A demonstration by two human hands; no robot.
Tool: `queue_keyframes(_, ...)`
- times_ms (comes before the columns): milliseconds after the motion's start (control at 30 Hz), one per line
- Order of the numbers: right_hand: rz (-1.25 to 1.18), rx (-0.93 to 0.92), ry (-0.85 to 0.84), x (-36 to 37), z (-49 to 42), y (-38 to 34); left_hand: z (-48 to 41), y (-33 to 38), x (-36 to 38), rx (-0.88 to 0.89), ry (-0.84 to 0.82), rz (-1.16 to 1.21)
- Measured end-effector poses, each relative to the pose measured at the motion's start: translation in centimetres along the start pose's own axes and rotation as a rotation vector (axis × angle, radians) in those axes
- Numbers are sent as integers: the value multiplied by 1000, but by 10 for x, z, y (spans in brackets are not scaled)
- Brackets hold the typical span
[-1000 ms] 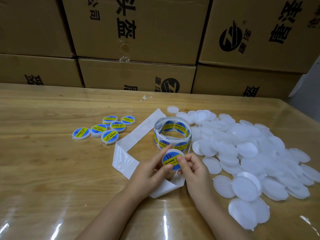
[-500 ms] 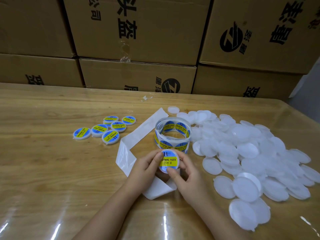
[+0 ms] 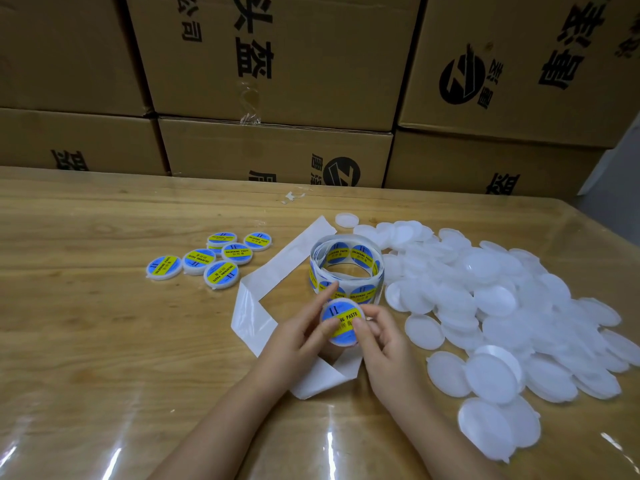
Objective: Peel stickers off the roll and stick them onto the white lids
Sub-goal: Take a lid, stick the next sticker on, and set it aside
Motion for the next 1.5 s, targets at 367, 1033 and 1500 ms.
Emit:
queue_keyframes(367, 38, -45, 84, -2, 0, -6, 0, 3, 0, 92, 25, -62)
queue_keyframes(1033, 141, -79, 53, -3, -3, 0, -10, -39, -118, -277, 672, -405)
queue_keyframes(1500, 120, -50, 67, -4, -1, 1, 9, -60, -144, -635, 785, -664)
Point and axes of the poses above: each hand's wrist, its own z-axis away from the middle knuckle, its own x-axis out of the palm, y = z × x, the point moved 5 cm from there along -z, towards the middle knuckle, and after that the axes turned 9 degrees about -x, right-handed, at the moved point
